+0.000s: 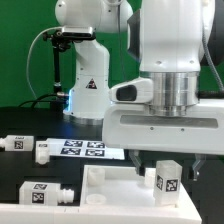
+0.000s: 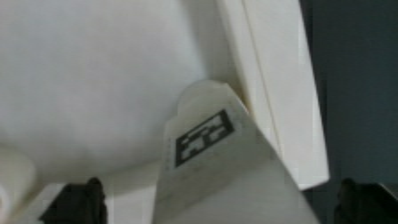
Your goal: Assemble one leg
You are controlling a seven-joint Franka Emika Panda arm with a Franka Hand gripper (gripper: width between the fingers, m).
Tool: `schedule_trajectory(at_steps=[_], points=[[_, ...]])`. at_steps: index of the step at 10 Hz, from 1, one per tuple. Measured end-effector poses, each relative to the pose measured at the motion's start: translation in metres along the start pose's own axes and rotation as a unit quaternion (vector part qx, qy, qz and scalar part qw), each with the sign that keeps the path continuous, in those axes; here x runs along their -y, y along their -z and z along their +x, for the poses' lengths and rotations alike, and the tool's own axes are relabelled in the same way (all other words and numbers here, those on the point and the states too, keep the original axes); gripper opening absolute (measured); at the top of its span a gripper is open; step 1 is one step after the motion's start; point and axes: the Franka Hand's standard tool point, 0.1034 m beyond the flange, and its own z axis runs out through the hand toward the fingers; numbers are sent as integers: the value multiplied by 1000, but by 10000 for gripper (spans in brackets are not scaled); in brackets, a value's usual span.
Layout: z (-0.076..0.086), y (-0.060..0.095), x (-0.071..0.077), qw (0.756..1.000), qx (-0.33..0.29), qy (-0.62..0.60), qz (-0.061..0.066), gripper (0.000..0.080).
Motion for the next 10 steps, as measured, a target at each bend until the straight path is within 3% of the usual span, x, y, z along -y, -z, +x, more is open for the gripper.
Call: schedule_trajectory(at_steps=[2,3,4,5,6,8,10], points=[[0,0,4,1000,-1,13,4,649],[0,0,4,1000,0,3,3,540],[0,0,4,1000,0,1,3,540],[1,0,2,999,-1,-35,2,340],[0,-1,-1,998,0,-63,0,290],[2,0,-5,989,-2,-149,0,290],[-1,-3,-4,953,0,-304,1,290]])
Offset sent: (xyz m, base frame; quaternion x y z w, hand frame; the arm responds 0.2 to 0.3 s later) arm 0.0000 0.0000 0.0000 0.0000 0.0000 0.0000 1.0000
